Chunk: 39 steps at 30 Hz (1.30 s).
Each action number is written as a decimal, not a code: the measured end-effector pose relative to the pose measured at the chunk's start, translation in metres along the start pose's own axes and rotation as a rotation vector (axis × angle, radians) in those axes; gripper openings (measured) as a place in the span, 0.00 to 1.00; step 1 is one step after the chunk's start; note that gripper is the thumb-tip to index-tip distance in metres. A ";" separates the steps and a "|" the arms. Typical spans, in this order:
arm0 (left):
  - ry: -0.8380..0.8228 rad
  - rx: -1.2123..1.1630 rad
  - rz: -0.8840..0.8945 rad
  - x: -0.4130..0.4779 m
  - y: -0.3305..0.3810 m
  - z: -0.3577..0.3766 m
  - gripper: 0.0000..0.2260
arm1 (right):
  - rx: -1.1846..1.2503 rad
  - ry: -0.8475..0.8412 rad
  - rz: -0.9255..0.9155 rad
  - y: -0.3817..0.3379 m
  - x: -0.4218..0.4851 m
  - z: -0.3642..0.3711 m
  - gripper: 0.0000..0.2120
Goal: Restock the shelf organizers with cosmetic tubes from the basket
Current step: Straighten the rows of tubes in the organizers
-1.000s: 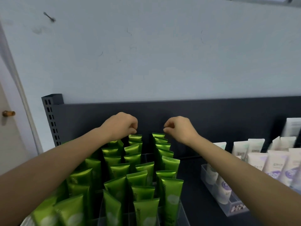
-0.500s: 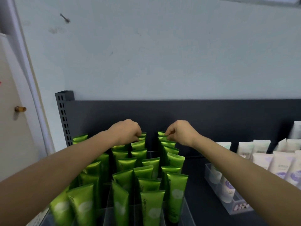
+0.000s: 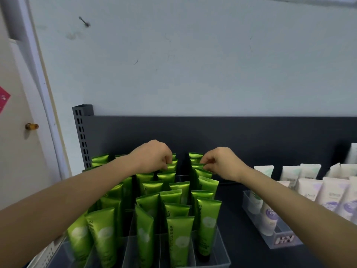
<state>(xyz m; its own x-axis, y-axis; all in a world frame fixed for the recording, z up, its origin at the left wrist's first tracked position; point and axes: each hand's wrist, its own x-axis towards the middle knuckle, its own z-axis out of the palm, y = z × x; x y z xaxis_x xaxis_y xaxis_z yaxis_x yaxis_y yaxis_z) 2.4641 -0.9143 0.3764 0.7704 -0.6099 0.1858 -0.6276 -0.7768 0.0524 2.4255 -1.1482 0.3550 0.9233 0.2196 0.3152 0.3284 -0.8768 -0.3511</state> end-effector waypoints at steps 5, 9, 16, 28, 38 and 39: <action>0.024 -0.070 -0.019 -0.003 -0.003 0.000 0.06 | 0.069 0.010 0.046 -0.001 -0.001 0.000 0.07; 0.073 -0.087 -0.039 -0.011 0.000 -0.004 0.08 | -0.020 0.038 0.051 -0.001 -0.005 -0.002 0.11; 0.081 -0.085 0.005 -0.037 0.017 -0.012 0.09 | 0.022 0.069 -0.055 -0.019 -0.043 -0.014 0.07; 0.064 -0.049 -0.008 -0.037 0.014 0.004 0.09 | 0.076 0.035 -0.139 -0.020 -0.047 -0.006 0.06; 0.099 -0.088 0.085 -0.056 0.050 -0.012 0.09 | -0.034 0.077 -0.075 -0.017 -0.065 -0.007 0.08; 0.074 -0.072 0.092 -0.055 0.053 -0.008 0.08 | -0.039 0.054 -0.082 -0.019 -0.064 -0.005 0.08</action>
<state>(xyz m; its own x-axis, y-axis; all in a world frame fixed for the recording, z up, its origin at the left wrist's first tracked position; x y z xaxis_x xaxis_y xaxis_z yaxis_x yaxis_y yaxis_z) 2.3878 -0.9205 0.3767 0.7008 -0.6624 0.2648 -0.7034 -0.7034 0.1019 2.3589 -1.1480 0.3456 0.8813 0.2689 0.3886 0.3935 -0.8729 -0.2884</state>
